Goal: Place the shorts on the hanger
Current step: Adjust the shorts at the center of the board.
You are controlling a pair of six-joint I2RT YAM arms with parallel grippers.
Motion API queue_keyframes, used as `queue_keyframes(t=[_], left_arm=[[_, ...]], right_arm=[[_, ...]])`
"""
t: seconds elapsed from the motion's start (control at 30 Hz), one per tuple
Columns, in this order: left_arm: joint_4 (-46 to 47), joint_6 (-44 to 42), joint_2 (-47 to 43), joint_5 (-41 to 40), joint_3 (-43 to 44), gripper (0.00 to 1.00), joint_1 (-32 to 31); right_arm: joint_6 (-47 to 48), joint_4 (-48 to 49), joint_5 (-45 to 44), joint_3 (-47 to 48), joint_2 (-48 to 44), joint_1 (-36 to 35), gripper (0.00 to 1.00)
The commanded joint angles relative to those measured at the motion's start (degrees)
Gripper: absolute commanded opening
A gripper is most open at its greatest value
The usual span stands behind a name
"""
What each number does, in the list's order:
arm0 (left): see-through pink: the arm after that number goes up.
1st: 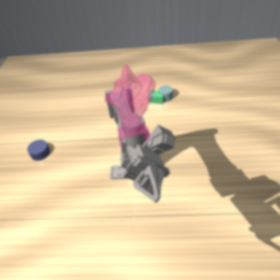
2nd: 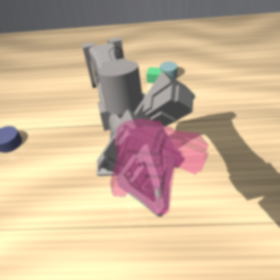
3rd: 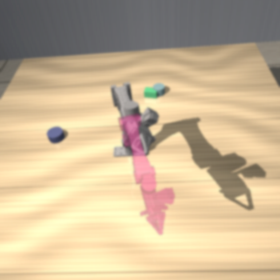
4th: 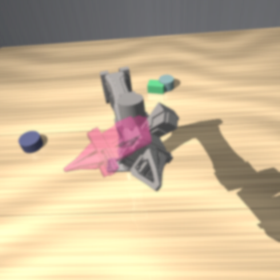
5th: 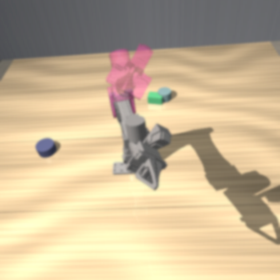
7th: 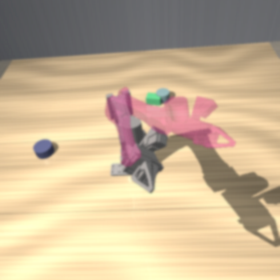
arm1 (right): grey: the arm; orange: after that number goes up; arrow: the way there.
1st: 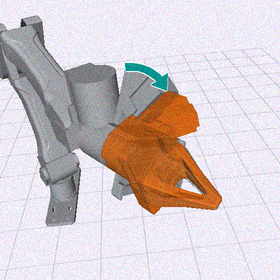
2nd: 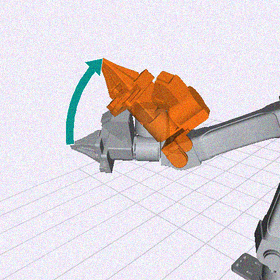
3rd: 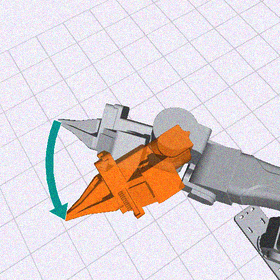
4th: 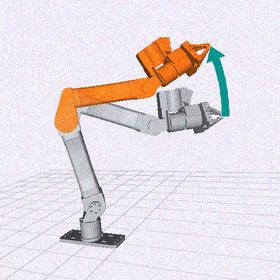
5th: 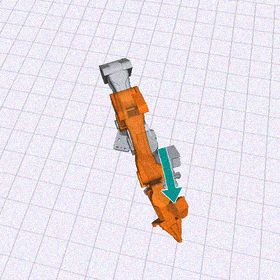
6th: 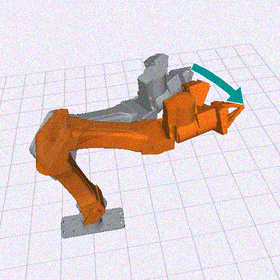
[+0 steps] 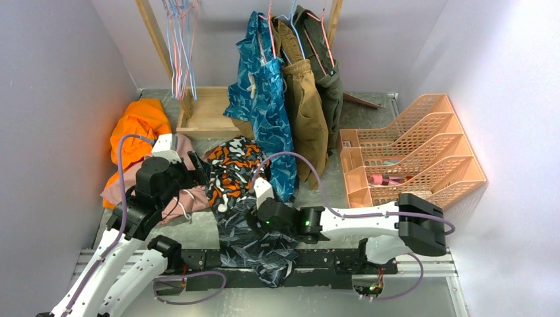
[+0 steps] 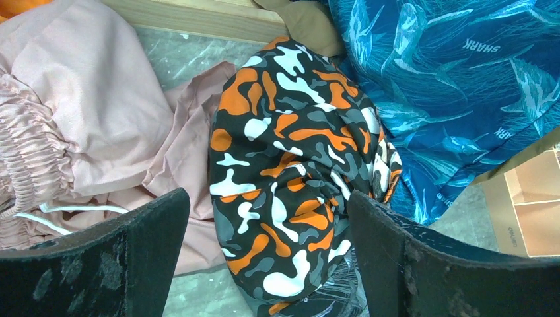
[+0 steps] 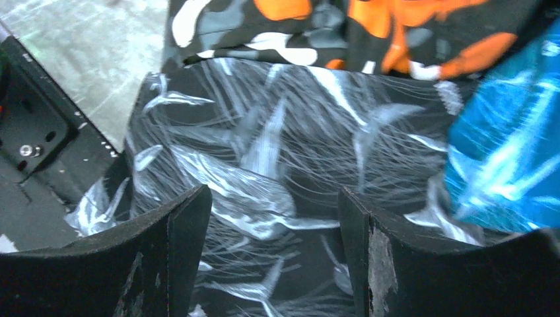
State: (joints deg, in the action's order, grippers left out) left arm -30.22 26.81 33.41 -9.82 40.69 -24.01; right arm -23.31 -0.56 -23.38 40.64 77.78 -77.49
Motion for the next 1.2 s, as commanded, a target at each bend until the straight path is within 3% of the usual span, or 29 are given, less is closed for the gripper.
queue_keyframes(t=[0.0, 0.1, 0.23, 0.37, 0.43, 0.47, 0.7, 0.9, 1.07, 1.17], left_arm=[[0.81, -0.18, -0.46, 0.87, 0.32, 0.93, -0.07], [0.69, -0.09, -0.19, 0.89, 0.38, 0.93, -0.07], [0.69, -0.09, -0.18, 0.95, 0.42, 0.93, -0.07], [0.77, -0.1, -0.43, 0.95, 0.33, 0.93, -0.07], [0.86, -0.13, -0.45, 0.95, 0.36, 0.93, -0.07], [0.8, -0.21, -0.45, 0.9, 0.3, 0.93, -0.07], [-0.16, 0.47, -1.31, -1.42, 0.81, 0.92, -0.07], [-0.47, 1.47, -5.13, -4.4, 0.28, 0.93, -0.07], [-1.07, 2.01, -6.62, -6.0, 0.36, 0.93, -0.06], [-1.09, 2.11, -6.84, -6.33, 0.31, 0.93, -0.03]], right_arm=[[-1.02, 3.45, 4.75, 3.45, 5.28, -2.27, 0.73], [-2.29, 1.88, 2.76, 4.42, 8.76, -3.77, 0.7], [-3.62, 1.77, 1.75, 4.23, 9.94, -3.99, 0.55], [-2.42, 2.04, 0.14, 4.15, 7.06, -4.56, 0.25], [-1.17, 1.84, -1.07, 4.41, 3.61, -4.95, 0.04], [-0.29, 1.11, -2.08, 5.15, 1.63, -5.01, 0.0], [12.55, -2.46, -5.72, 17.64, -12.03, -5.12, 0.0], [20.92, -2.7, -3.27, 32.69, -15.95, -5.13, 0.0], [21.28, -0.94, -10.24, 27.69, -19.21, -5.05, 0.0], [17.02, -6.05, -17.79, 22.24, -21.29, -5.07, 0.0]])
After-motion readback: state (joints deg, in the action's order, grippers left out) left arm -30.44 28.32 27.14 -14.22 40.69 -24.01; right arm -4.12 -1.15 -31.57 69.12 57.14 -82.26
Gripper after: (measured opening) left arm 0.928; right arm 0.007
